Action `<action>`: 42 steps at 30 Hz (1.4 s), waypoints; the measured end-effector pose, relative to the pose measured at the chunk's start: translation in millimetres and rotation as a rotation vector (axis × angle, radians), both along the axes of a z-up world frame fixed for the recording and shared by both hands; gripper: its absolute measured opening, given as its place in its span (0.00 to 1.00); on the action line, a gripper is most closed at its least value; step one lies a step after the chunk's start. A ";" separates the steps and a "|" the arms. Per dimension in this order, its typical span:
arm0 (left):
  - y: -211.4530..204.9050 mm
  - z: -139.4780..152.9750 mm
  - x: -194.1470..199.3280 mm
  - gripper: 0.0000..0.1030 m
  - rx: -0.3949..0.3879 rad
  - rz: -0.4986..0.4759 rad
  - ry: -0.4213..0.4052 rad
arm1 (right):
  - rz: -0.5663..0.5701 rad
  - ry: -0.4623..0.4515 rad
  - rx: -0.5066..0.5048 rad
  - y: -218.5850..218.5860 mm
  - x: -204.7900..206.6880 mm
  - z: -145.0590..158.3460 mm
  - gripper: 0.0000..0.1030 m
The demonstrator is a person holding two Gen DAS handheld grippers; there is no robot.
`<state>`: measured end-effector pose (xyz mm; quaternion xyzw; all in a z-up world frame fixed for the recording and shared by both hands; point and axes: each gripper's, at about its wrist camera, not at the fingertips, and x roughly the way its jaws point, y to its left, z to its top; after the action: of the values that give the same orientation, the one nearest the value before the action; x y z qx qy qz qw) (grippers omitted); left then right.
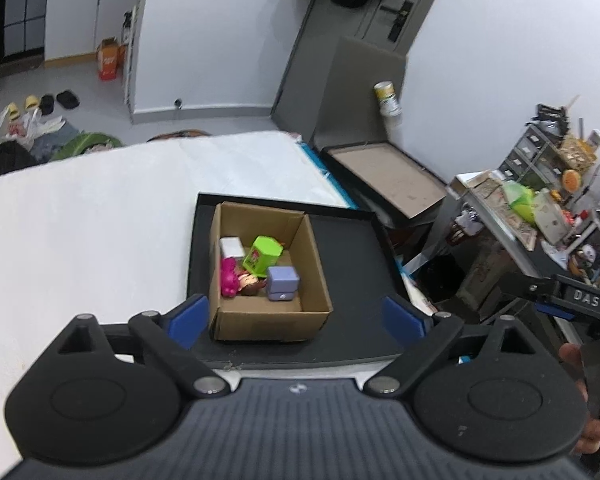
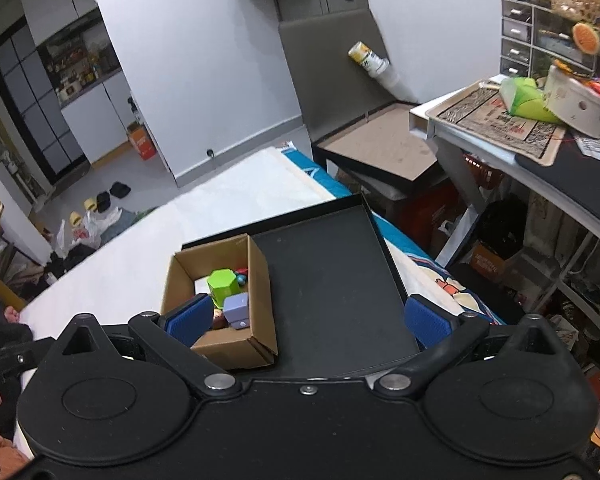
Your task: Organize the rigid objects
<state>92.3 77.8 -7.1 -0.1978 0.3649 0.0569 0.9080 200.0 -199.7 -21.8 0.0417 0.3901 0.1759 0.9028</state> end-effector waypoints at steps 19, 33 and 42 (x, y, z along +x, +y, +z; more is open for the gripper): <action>-33.7 19.1 -56.4 0.92 0.069 -0.070 -0.089 | 0.035 -0.100 0.014 -6.7 -58.7 19.0 1.00; -44.6 6.8 -76.7 0.93 0.097 -0.085 -0.099 | 0.023 -0.118 0.046 -10.3 -82.0 10.1 1.00; -37.8 -5.6 -76.8 0.94 0.114 -0.061 -0.059 | 0.049 -0.083 0.030 -6.5 -84.2 -6.3 1.00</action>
<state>15.5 40.0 -12.7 -0.1364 0.3399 0.0441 0.9295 115.8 -206.2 -28.1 0.0383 0.3505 0.2053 0.9130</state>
